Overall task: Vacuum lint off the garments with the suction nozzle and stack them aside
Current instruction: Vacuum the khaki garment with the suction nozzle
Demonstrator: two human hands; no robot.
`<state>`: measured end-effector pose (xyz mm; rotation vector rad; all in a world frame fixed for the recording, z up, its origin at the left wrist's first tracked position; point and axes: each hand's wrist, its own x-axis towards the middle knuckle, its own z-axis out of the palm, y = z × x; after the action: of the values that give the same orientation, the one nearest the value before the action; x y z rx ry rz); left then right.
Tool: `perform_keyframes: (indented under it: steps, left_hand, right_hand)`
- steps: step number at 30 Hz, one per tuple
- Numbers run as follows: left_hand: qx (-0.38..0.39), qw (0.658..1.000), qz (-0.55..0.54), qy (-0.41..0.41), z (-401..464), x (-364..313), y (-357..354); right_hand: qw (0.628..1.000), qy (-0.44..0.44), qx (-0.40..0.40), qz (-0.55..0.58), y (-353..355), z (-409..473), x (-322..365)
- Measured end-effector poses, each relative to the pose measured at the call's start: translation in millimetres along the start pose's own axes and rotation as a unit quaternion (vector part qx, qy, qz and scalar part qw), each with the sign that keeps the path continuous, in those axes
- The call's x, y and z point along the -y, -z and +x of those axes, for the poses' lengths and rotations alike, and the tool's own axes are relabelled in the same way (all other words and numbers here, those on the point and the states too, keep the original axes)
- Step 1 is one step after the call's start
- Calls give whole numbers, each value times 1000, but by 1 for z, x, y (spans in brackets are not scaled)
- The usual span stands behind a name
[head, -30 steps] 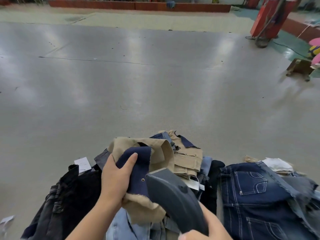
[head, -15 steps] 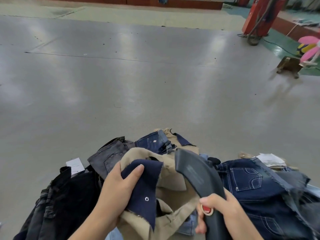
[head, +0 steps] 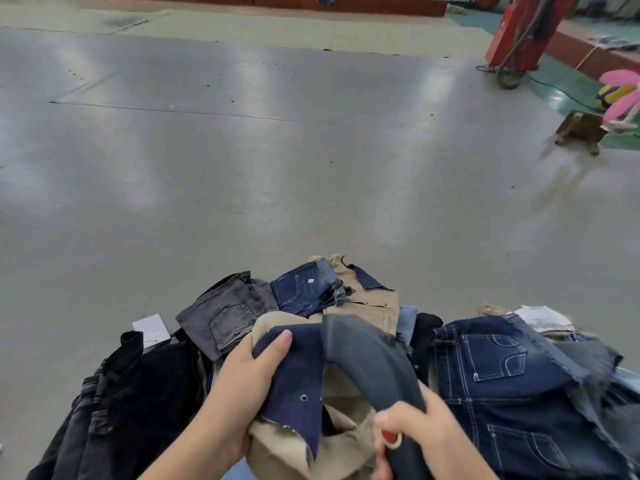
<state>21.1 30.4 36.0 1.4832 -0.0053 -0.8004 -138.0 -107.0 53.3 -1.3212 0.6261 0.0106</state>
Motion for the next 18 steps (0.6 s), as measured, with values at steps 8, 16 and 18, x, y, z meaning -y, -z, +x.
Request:
perform_keyframes:
  steps: [8,16,18]
  left_hand:
    - [-56,997,-51,7,5,-11,4]
    - [-20,1000,-18,-6,2,-9,2]
    - [10,1000,-9,3,-1,-6,-2]
  right_hand:
    - [999,-1,-1,41,-13,-20,-10]
    - [999,-29,20,12,-18,-15,-3]
    - [999,-35,6,0,-9,-7,3]
